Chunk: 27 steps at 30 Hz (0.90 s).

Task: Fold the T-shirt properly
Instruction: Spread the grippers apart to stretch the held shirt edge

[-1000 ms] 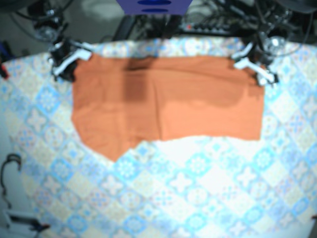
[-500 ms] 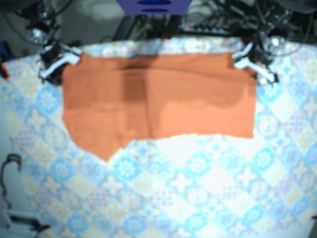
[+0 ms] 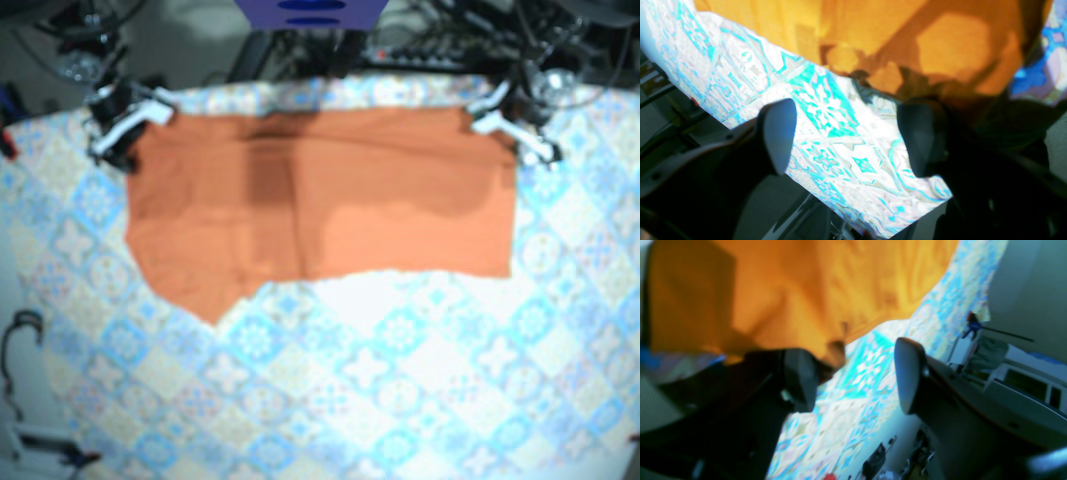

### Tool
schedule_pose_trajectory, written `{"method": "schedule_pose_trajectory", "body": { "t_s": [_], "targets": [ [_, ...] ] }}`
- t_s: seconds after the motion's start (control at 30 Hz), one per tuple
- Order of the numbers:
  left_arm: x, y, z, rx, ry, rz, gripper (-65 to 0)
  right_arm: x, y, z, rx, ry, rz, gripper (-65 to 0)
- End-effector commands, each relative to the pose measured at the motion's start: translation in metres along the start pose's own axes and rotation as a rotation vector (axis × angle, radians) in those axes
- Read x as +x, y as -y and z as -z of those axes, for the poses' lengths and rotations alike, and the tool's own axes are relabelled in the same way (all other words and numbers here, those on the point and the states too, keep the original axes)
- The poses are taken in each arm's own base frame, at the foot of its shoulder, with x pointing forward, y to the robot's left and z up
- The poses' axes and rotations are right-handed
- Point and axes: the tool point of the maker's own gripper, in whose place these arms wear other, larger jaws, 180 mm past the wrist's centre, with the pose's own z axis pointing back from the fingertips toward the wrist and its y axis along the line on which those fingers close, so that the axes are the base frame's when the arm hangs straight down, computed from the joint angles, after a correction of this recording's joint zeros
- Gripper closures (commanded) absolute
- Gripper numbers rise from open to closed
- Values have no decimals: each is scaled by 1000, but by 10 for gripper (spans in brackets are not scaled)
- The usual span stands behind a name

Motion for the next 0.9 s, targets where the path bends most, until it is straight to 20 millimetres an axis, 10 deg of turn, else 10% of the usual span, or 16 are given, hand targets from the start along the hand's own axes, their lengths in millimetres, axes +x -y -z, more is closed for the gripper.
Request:
{"method": "schedule_pose_trajectory", "body": {
  "t_s": [0.0,0.87],
  "targets": [
    [-4,-10,-2,30,-8,10,-496,-2,14,-2,-41,2,-13,-352],
    [-8,9,-7,-9,-14,16,-491,-31,-39,-32,84,-76,5,-352]
  ]
}}
